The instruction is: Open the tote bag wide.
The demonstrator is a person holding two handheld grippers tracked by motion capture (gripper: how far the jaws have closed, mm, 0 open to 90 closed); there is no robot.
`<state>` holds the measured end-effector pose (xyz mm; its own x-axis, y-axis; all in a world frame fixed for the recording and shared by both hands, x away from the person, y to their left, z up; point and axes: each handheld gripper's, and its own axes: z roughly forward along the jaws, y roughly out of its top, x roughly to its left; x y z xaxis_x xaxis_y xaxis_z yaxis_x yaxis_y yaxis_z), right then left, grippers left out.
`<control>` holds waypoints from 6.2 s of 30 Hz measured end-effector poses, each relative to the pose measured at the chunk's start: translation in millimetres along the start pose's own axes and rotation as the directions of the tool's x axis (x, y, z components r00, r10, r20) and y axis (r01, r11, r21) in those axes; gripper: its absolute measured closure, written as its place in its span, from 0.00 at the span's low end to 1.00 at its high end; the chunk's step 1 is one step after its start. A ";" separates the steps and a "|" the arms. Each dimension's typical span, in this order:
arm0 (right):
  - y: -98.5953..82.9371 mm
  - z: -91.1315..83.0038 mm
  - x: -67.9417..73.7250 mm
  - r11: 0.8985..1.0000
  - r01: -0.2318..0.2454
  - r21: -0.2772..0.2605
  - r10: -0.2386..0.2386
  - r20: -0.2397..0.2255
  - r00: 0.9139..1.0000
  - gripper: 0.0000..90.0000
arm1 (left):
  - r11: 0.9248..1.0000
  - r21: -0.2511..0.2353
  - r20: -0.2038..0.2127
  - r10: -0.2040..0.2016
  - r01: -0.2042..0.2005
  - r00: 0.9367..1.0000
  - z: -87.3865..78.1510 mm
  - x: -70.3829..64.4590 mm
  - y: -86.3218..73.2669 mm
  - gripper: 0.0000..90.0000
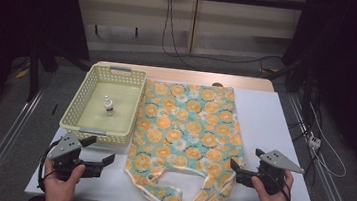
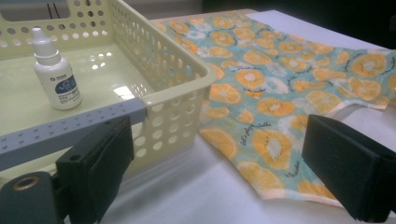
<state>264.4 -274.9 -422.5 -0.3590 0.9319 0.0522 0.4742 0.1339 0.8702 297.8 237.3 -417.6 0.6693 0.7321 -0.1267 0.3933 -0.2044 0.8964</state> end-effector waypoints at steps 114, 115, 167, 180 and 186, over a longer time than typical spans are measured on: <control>116.2 139.6 59.3 0.966 0.186 0.181 -0.101 -0.397 0.912 1.00 | 0.997 0.076 0.077 0.029 -0.035 0.997 7.2 -8.3 -6.5 0.08; 116.9 144.0 57.3 0.966 0.181 0.185 -0.096 -0.394 0.914 1.00 | 0.997 0.076 0.079 0.029 -0.035 0.996 7.5 -8.3 -6.6 0.08; 33.9 100.4 99.1 0.860 0.403 0.315 -0.212 -0.497 0.841 0.52 | 0.996 0.082 0.069 0.033 -0.039 0.997 4.8 -8.7 -8.2 0.08; 28.1 108.8 96.9 0.828 0.426 0.364 -0.201 -0.517 0.832 0.72 | 0.996 0.085 0.076 0.032 -0.039 0.997 4.9 -9.2 -8.1 0.08; 29.2 110.3 93.4 0.837 0.401 0.371 -0.163 -0.531 0.831 0.86 | 0.996 0.084 0.078 0.033 -0.039 0.996 5.1 -8.9 -8.2 0.08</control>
<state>333.4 -146.8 -446.2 -0.8027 0.5738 0.1622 0.5516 0.6111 0.5678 291.8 229.2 -426.0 0.7288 0.6723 -0.1297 0.4178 -0.2866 0.8621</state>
